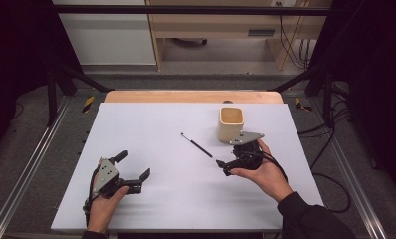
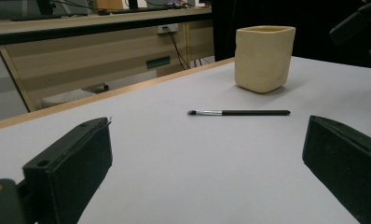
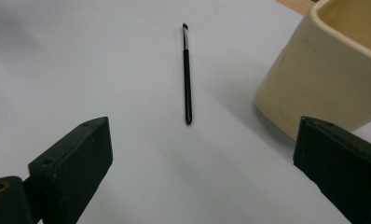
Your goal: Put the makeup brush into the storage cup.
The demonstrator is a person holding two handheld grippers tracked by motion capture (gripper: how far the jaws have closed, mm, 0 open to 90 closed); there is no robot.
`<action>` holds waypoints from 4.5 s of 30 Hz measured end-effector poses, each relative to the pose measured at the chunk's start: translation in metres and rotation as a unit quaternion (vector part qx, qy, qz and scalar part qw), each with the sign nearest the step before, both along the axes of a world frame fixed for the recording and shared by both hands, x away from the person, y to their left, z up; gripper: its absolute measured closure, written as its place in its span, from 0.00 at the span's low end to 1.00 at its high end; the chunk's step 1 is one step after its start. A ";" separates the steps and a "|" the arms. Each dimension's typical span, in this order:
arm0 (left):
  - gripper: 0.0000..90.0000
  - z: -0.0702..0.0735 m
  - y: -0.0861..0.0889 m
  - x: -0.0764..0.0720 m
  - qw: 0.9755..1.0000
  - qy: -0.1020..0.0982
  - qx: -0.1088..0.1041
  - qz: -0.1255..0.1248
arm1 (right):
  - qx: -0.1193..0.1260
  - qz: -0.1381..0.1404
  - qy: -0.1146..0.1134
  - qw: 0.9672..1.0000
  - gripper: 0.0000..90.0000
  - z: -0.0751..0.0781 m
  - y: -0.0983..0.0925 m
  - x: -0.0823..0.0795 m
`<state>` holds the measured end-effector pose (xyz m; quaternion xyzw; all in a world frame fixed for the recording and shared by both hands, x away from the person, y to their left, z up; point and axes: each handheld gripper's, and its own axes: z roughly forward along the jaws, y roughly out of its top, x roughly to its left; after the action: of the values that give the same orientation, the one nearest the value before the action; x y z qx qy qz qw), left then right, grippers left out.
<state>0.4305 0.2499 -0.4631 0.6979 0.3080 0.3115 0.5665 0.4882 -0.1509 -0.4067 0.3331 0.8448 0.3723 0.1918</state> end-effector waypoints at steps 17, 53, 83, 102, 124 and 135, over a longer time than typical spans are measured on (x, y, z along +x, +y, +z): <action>0.01 0.000 -0.001 0.000 1.000 -0.001 -0.001 -0.003 | -0.011 0.013 0.019 1.000 0.07 -0.013 0.021 0.005; 0.01 0.000 -0.001 0.000 1.000 -0.002 -0.007 -0.004 | -0.022 0.014 0.034 0.999 0.11 -0.023 0.051 0.027; 0.01 0.001 -0.001 -0.001 1.000 -0.002 -0.006 -0.006 | -0.054 0.020 0.055 0.997 0.24 -0.021 0.083 0.058; 0.01 0.001 0.000 -0.001 1.000 -0.004 -0.010 -0.004 | -0.052 0.006 0.083 0.995 0.40 -0.036 0.083 0.078; 0.01 0.000 0.000 0.001 1.000 -0.004 -0.009 -0.003 | -0.061 0.005 0.082 0.995 0.74 -0.047 0.079 0.084; 0.01 0.001 0.000 0.000 1.000 -0.004 -0.009 -0.004 | -0.057 -0.001 0.091 0.994 0.81 -0.048 0.076 0.085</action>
<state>0.4308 0.2501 -0.4623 0.6929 0.3059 0.3096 0.5748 0.5732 -0.0749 -0.4547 0.3552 0.8781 0.2917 0.1329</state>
